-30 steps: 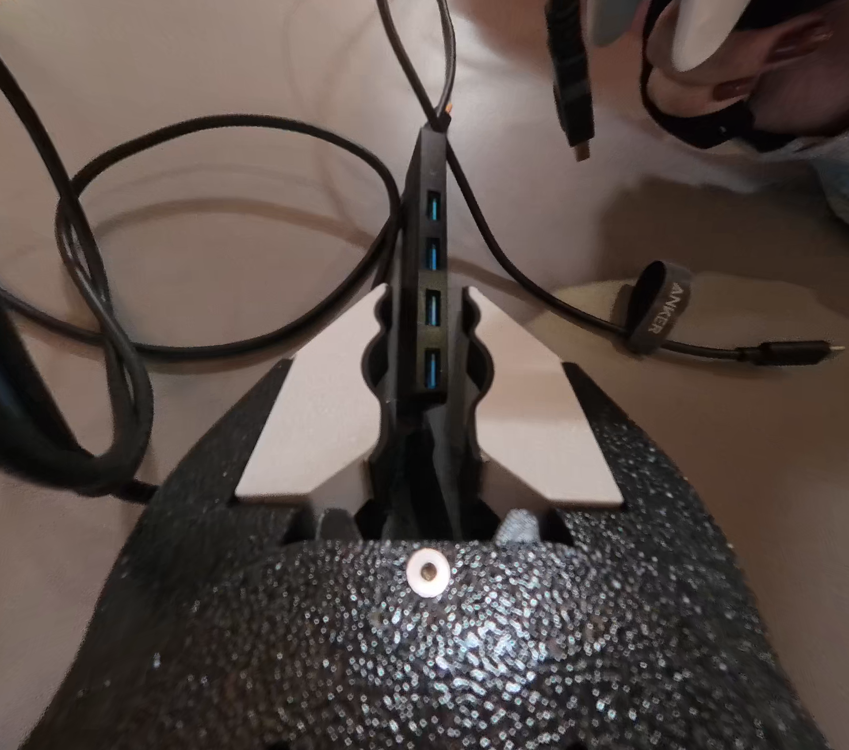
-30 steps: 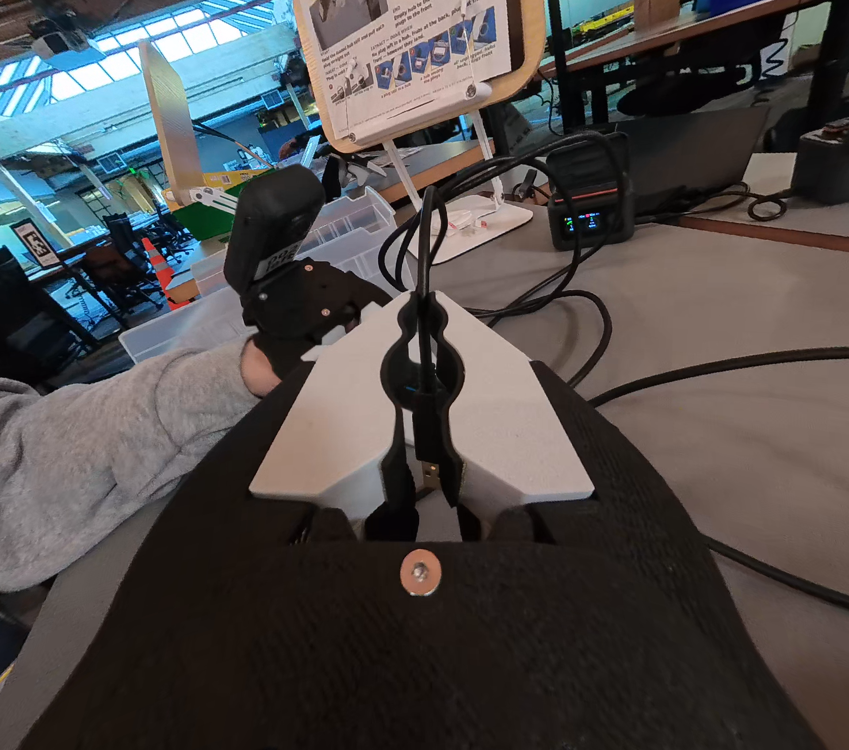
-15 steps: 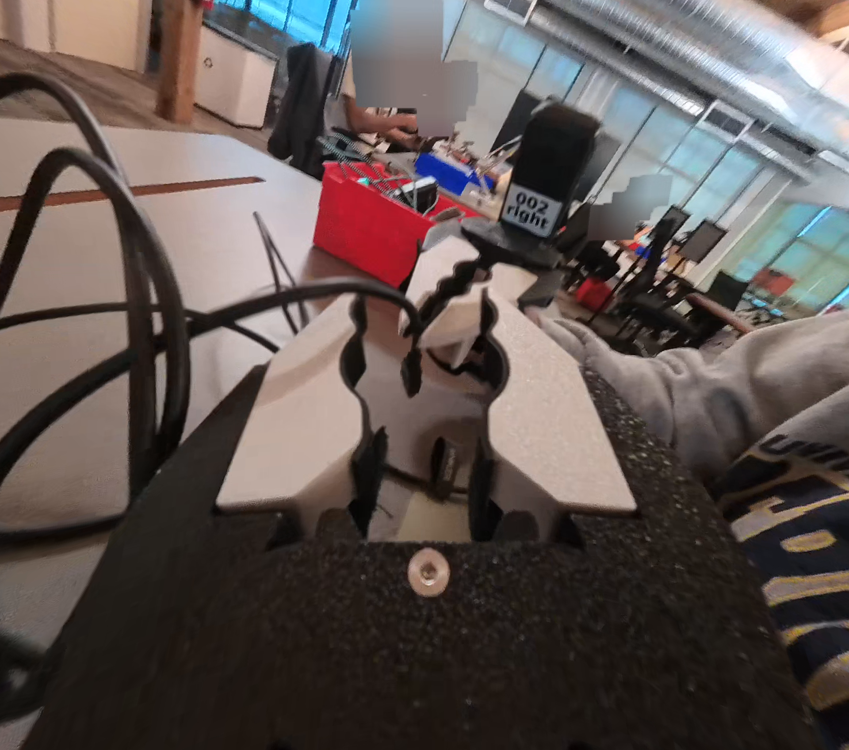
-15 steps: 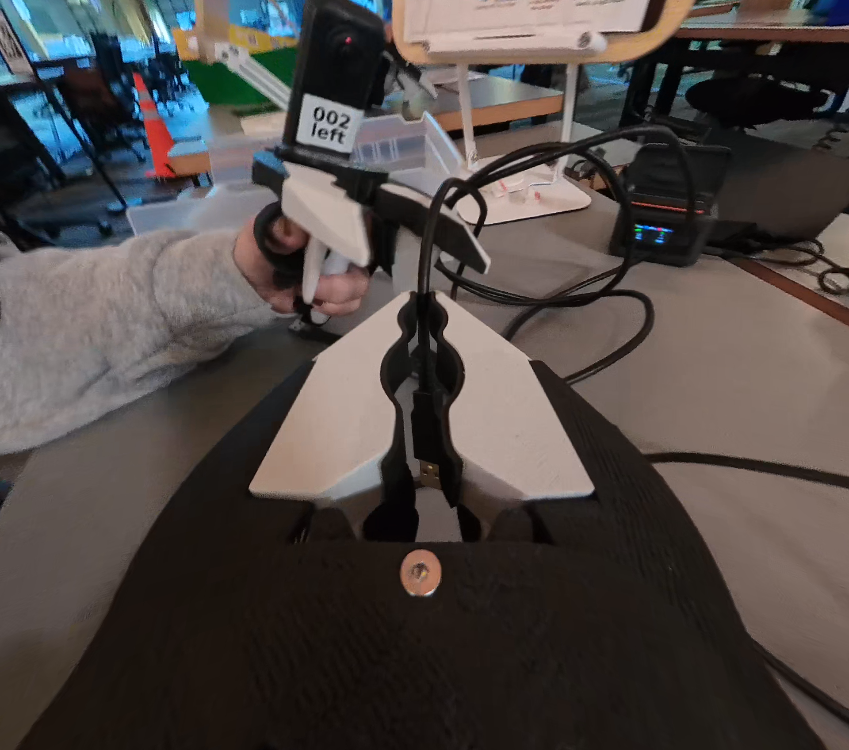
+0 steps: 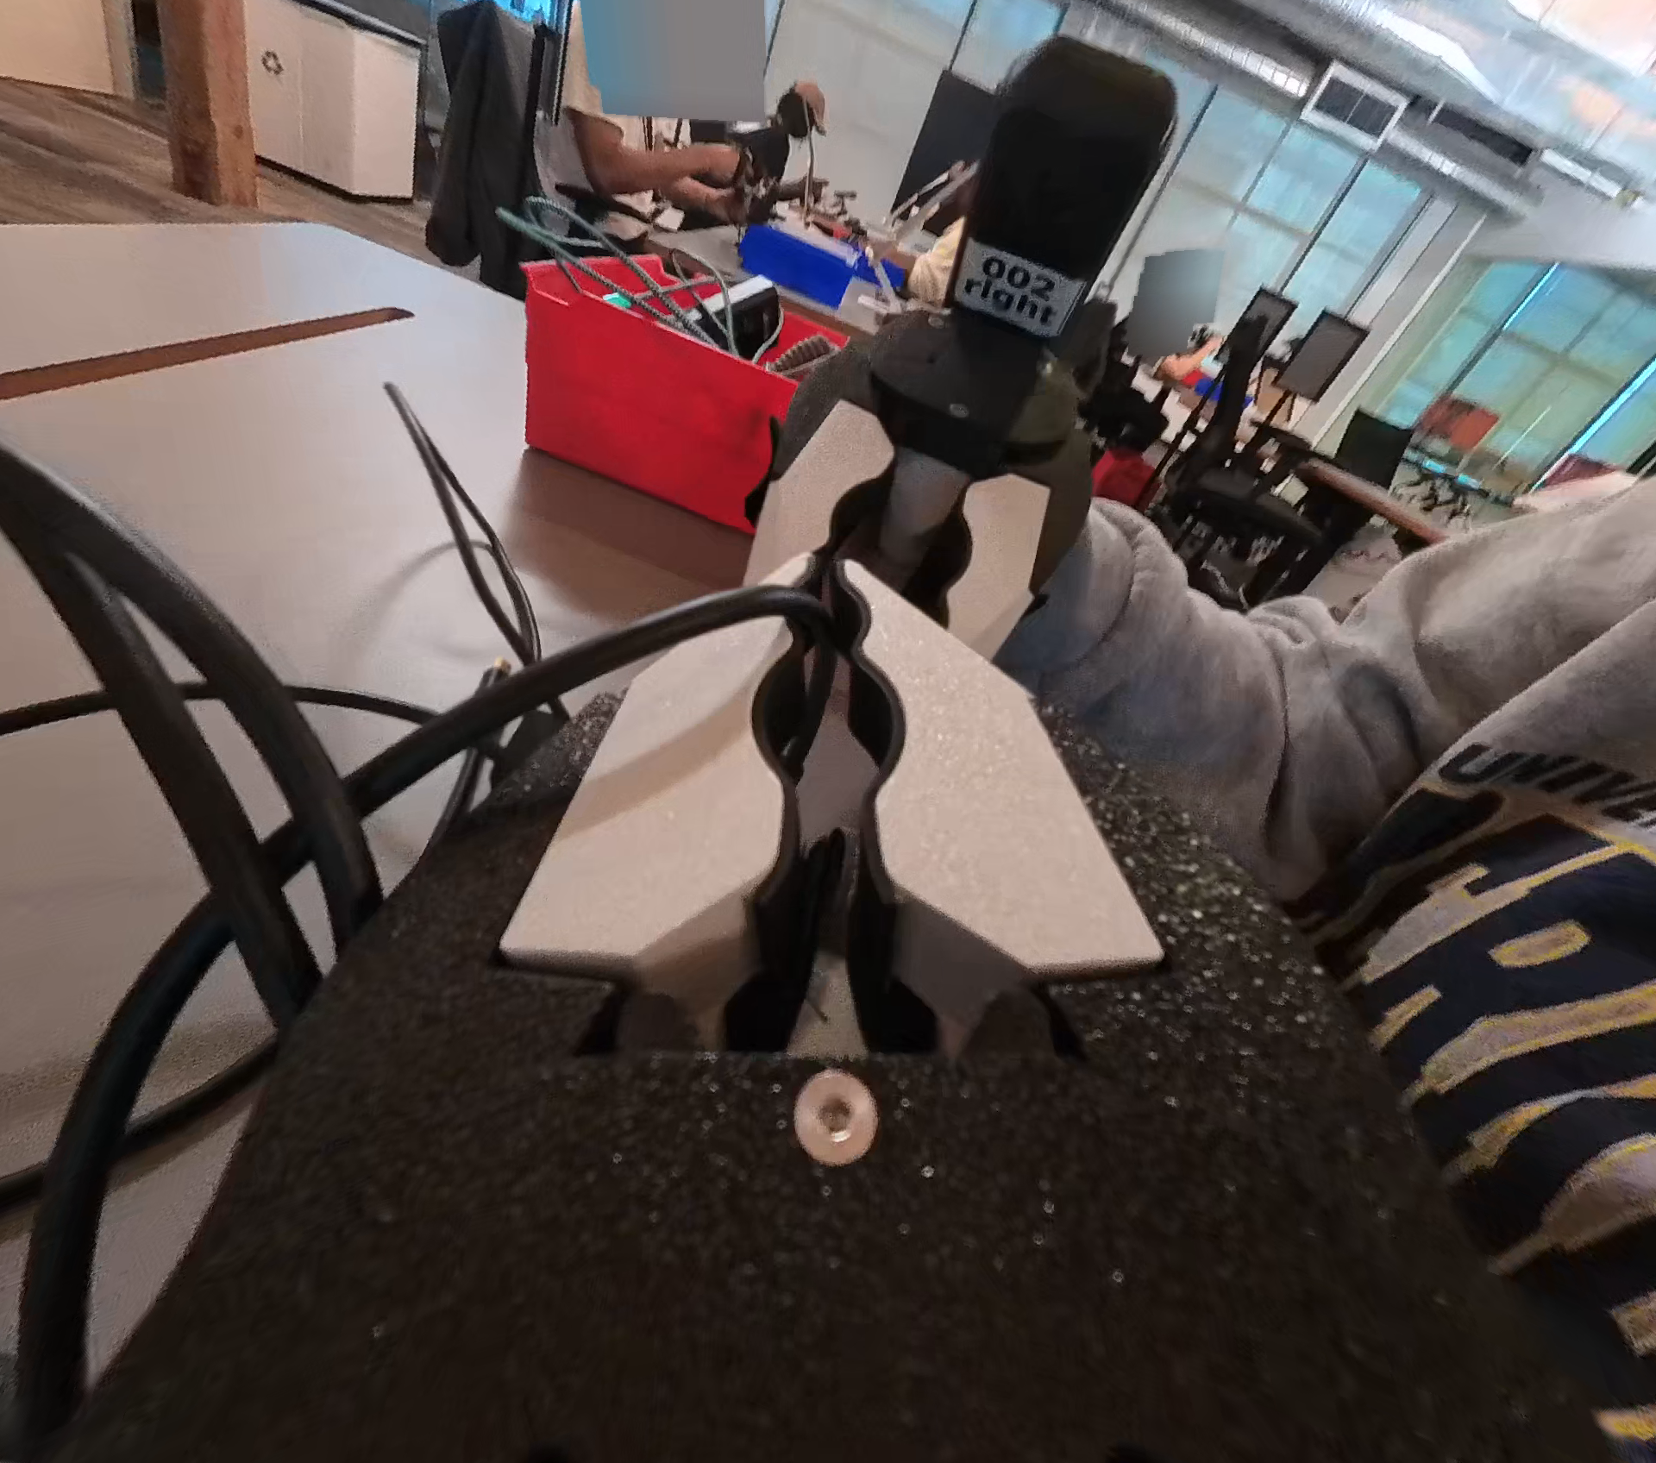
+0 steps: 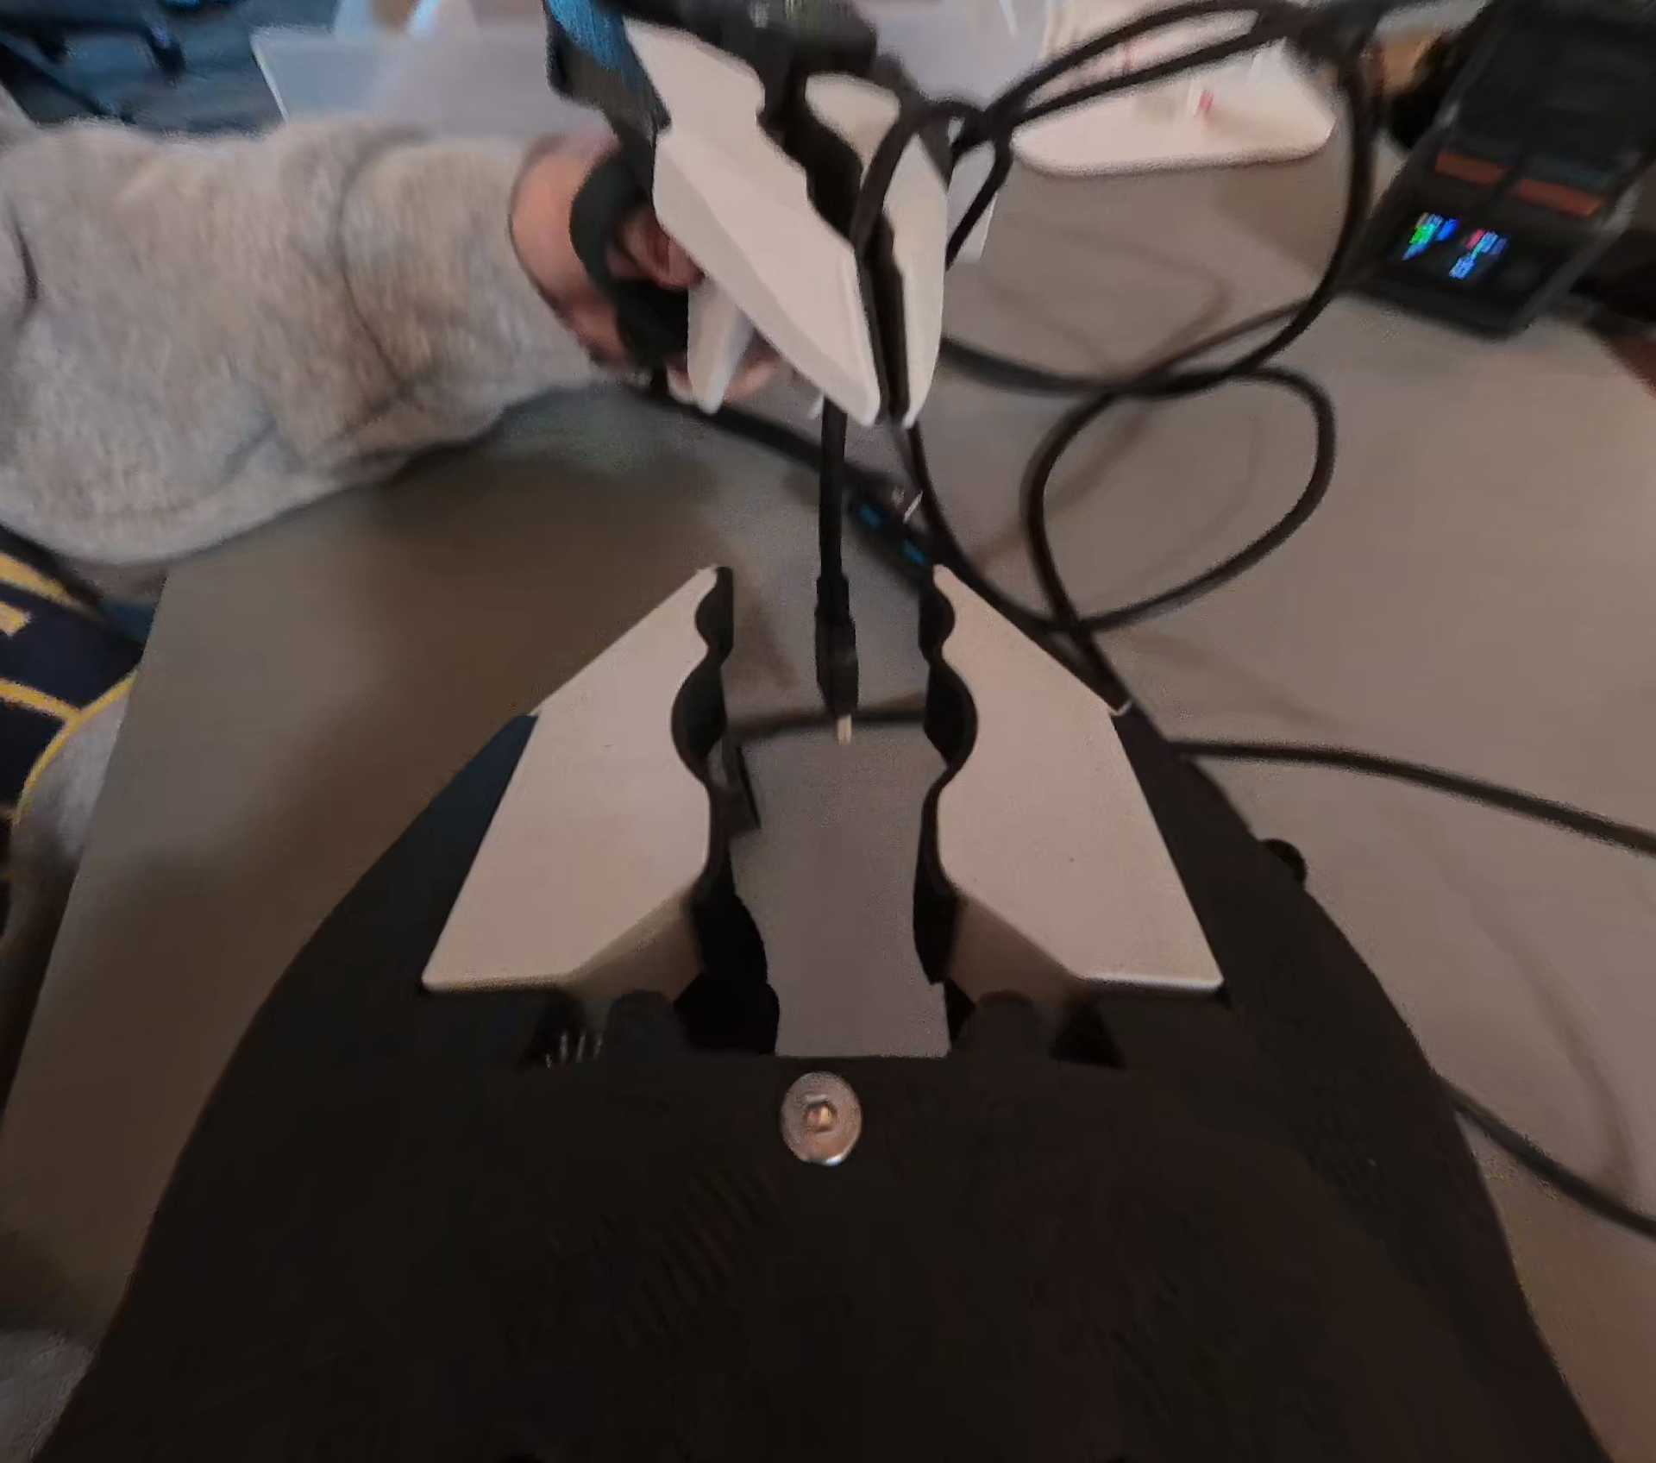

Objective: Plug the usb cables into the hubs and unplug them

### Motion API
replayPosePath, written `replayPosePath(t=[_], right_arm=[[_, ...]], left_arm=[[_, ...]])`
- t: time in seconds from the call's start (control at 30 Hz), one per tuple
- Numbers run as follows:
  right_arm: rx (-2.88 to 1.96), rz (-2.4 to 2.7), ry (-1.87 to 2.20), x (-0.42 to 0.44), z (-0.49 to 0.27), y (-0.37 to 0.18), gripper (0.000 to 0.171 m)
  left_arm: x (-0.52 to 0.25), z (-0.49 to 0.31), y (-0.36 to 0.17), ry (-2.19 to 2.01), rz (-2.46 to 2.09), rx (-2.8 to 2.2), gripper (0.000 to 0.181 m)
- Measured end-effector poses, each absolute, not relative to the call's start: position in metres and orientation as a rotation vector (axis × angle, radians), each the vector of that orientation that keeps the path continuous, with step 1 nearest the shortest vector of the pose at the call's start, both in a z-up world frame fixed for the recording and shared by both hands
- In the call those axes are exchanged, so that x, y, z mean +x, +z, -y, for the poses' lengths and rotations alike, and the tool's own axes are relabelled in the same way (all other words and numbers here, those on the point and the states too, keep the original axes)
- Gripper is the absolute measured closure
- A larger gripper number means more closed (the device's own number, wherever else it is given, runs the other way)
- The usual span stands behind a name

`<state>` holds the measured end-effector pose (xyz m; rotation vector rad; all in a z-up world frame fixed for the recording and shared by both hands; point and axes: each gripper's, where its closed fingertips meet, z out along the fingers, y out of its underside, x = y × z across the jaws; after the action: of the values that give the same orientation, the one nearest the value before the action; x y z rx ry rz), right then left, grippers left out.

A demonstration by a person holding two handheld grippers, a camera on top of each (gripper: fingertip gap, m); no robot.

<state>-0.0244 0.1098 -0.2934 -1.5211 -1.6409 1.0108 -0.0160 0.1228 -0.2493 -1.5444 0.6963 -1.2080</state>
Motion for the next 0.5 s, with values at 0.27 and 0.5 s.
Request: replayPosePath(t=[0.27, 0.5], right_arm=[[-1.622, 1.838, 0.848, -0.019, -0.102, -0.329, 0.147], [-1.643, 1.866, 0.781, -0.031, -0.102, -0.344, 0.164]], left_arm=[[-0.010, -0.118, -0.257, -1.124, -0.794, -1.576, 0.181], [-0.008, -0.118, -0.254, -1.121, -0.789, -1.558, 0.181]])
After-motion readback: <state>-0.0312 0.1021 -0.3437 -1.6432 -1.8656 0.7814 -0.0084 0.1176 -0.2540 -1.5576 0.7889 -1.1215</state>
